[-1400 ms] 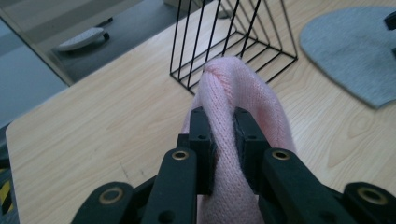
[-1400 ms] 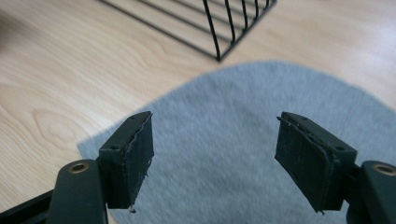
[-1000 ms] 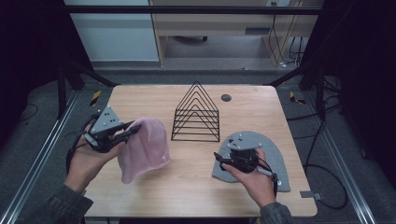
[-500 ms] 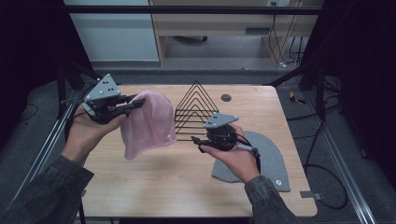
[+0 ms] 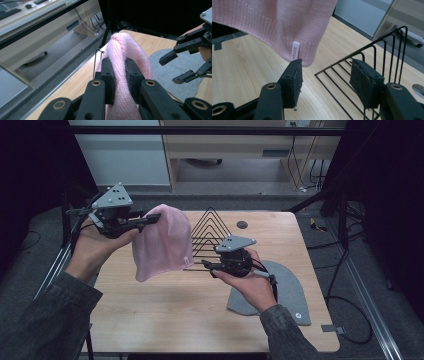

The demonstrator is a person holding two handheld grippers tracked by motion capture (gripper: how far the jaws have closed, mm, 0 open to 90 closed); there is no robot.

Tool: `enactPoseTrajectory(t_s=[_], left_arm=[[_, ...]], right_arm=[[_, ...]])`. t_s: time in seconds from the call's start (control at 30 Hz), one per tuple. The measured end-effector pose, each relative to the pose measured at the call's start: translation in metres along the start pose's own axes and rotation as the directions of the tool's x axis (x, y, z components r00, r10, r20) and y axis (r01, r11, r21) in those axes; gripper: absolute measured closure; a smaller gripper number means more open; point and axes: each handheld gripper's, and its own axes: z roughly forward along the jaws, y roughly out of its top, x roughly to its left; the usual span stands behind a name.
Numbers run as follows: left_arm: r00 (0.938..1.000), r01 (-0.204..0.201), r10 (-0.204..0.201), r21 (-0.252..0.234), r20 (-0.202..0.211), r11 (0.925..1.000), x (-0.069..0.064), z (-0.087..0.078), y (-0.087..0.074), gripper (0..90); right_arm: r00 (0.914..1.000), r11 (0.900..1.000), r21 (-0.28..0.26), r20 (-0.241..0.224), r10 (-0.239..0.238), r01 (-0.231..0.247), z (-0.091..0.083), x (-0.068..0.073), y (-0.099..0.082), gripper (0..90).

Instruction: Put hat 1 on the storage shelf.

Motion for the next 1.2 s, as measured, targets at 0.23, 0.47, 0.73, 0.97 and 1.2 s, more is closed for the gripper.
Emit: enactPoseTrajectory(t_s=[0.23,0.47,0.73,0.97,1.2], left_arm=[[0.9998,-0.011,0.011,-0.017,0.019,0.9998,-0.003,0.002,0.008,79.3],[0.9992,-0.029,0.03,-0.036,0.027,0.9989,-0.01,0.0,0.021,79.2],[0.9982,-0.039,0.042,-0.064,0.044,0.9972,-0.016,-0.002,0.031,79.3],[0.9994,-0.025,0.026,-0.059,0.022,0.998,-0.006,0.004,0.035,79.0],[0.9994,0.033,-0.032,-0.087,0.009,0.9956,0.016,0.029,0.041,78.8]], right_arm=[[0.999,0.9999,0.003,-0.04,0.017,-0.017,0.004,-0.002,0.002,41.9],[0.996,0.9996,0.026,-0.09,0.008,-0.006,0.017,0.002,0.007,38.9],[0.9912,0.9992,0.04,-0.132,0.001,0.004,0.025,0.003,0.013,50.6],[0.9902,0.9999,0.013,-0.14,-0.002,0.004,0.016,-0.005,0.016,70.8],[0.994,0.9996,0.028,-0.109,-0.002,0.005,0.012,-0.028,0.031,72.2]])
